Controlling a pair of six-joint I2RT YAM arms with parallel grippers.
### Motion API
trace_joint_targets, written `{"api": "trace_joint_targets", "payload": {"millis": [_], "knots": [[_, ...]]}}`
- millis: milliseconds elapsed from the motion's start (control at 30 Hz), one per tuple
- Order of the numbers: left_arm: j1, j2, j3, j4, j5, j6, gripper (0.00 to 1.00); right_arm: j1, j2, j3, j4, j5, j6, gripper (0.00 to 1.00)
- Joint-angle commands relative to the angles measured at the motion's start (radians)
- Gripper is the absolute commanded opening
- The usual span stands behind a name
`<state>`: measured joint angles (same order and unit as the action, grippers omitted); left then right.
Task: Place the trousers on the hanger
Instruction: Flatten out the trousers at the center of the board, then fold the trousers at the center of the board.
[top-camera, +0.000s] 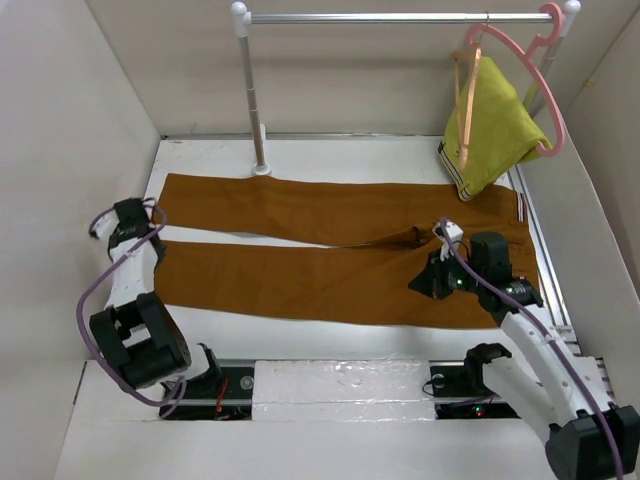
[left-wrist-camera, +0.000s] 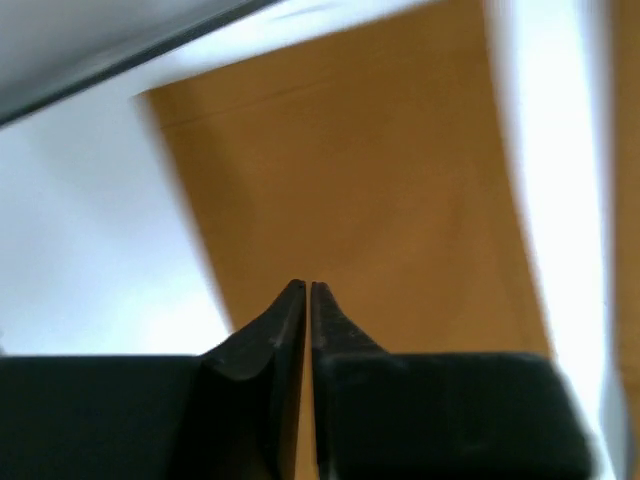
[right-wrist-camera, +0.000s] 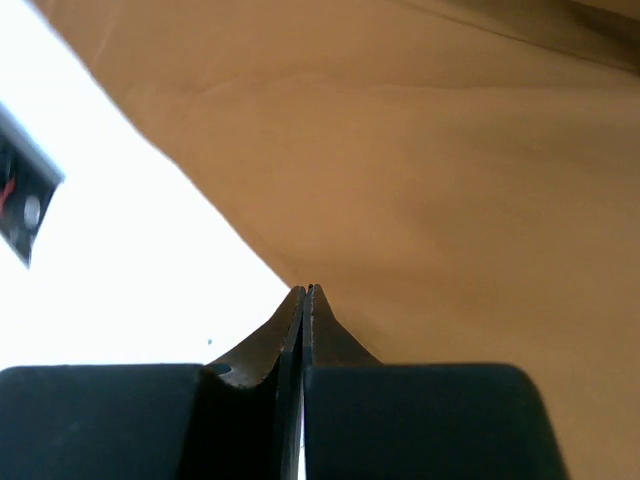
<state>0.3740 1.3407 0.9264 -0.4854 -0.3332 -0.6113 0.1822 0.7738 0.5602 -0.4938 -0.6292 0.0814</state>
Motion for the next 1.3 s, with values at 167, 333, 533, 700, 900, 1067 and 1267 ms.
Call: {"api": "trace_joint_targets", "payload": {"millis": [167, 333, 533, 700, 900, 1067, 1267], "knots": [[0.289, -0.110, -0.172, 0.014, 0.145, 0.008, 0.60, 0.183, -0.002, 0.067, 0.035, 0.045, -0.045, 0.47], [0.289, -0.023, -0.179, 0.051, 0.148, -0.024, 0.57, 0.192, 0.028, 0.089, 0.035, 0.023, -0.068, 0.53], [0.289, 0.046, -0.187, 0.122, 0.180, -0.042, 0.47, 0.201, 0.019, 0.090, 0.021, 0.033, -0.057, 0.53], [0.289, 0.087, -0.199, 0.159, 0.174, -0.041, 0.39, 0.211, 0.005, 0.093, 0.008, 0.078, -0.034, 0.53], [0.289, 0.120, -0.261, 0.211, 0.198, -0.034, 0.17, 0.188, -0.027, 0.109, -0.038, 0.154, -0.008, 0.53], [0.289, 0.104, -0.259, 0.208, 0.186, -0.030, 0.00, 0.128, -0.022, 0.129, -0.087, 0.155, -0.034, 0.54], [0.289, -0.095, -0.164, 0.124, 0.215, -0.016, 0.00, 0.063, -0.027, 0.136, -0.212, 0.236, -0.034, 0.57]]}}
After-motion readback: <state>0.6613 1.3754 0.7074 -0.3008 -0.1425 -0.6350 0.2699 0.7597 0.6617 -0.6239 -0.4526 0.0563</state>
